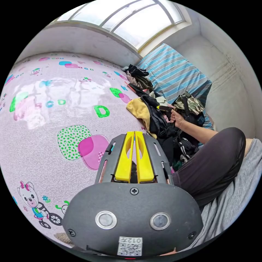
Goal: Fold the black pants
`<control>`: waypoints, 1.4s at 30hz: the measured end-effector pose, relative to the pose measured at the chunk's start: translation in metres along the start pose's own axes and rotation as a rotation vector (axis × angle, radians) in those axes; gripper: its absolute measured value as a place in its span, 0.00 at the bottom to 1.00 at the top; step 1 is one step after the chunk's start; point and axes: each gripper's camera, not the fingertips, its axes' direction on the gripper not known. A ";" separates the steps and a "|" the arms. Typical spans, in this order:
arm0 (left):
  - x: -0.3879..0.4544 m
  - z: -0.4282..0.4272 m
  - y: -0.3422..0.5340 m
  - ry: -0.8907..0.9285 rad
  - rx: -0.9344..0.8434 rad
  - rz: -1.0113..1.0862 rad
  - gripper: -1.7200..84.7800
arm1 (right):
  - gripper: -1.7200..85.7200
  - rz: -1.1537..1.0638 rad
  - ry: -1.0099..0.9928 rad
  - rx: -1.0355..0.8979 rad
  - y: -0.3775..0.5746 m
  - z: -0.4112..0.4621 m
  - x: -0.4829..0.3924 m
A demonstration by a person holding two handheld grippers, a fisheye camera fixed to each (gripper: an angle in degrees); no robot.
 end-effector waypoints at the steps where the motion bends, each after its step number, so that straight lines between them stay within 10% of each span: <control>1: -0.017 0.016 -0.001 0.027 -0.038 -0.018 0.03 | 0.07 0.003 0.013 -0.025 0.003 0.002 0.009; 17: -0.150 0.087 0.027 0.125 -0.205 -0.051 0.03 | 0.06 0.060 0.054 -0.169 -0.012 -0.048 0.121; 27: -0.226 0.056 0.048 0.222 -0.194 -0.102 0.05 | 0.04 0.341 -0.684 0.118 0.042 -0.182 0.289; 42: -0.380 -0.046 0.103 0.437 0.009 -0.466 0.17 | 0.12 -0.037 -1.253 -0.009 0.104 -0.256 0.291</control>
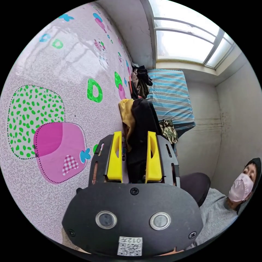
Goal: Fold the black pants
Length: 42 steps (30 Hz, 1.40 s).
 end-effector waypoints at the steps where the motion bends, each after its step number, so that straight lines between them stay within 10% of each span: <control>1: -0.009 -0.014 0.001 0.026 0.024 -0.028 0.17 | 0.12 -0.023 -0.027 -0.039 0.002 -0.001 -0.007; 16: -0.037 -0.078 0.033 0.104 0.038 -0.122 0.07 | 0.13 -0.104 -0.345 -0.211 0.001 0.009 -0.055; 28: 0.208 -0.262 0.176 -0.261 0.565 0.431 0.02 | 0.09 -0.232 -0.331 -0.167 -0.104 0.044 -0.124; 42: 0.031 -0.202 0.224 -0.117 0.463 -0.305 0.16 | 0.05 0.057 0.223 -0.179 -0.188 0.216 -0.132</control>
